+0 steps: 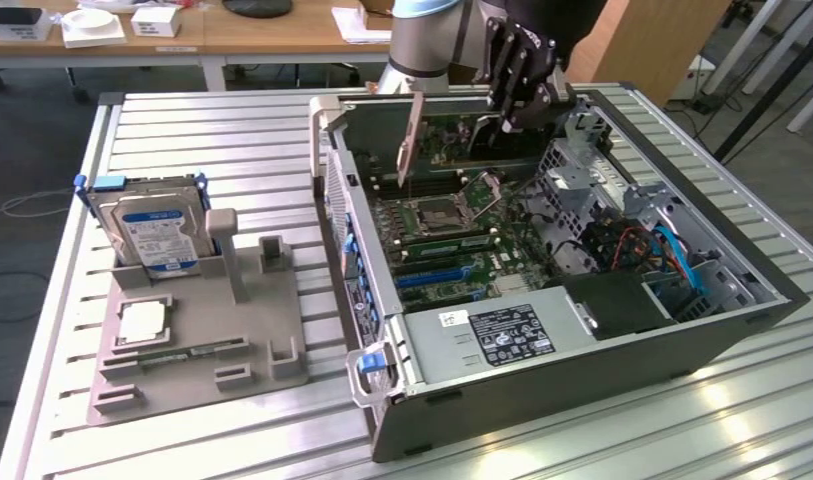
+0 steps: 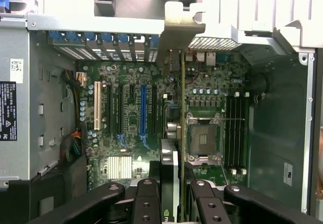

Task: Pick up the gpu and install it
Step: 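Insert the gpu into the slot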

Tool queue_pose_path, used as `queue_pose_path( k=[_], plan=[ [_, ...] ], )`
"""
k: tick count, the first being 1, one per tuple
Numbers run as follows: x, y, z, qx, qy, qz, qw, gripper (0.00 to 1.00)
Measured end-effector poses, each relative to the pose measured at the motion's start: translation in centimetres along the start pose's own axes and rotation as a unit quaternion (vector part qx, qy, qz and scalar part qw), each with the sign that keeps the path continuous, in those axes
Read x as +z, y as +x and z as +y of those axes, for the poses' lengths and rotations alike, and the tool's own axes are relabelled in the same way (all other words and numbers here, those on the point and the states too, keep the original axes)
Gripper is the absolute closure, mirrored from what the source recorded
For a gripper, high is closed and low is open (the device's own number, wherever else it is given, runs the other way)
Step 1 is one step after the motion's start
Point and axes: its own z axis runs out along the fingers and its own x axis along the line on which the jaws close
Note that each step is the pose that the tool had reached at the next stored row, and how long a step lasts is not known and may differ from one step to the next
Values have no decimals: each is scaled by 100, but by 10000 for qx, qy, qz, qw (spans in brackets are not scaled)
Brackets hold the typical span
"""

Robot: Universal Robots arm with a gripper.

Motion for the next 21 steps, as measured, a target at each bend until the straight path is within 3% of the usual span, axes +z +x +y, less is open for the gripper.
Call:
queue_pose_path(
  k=[7, 21],
  plan=[
    [9, 1, 2, 1, -1, 54, 10000, 73],
    [54, 30, 1, 2, 0, 58, 10000, 73]
  ],
)
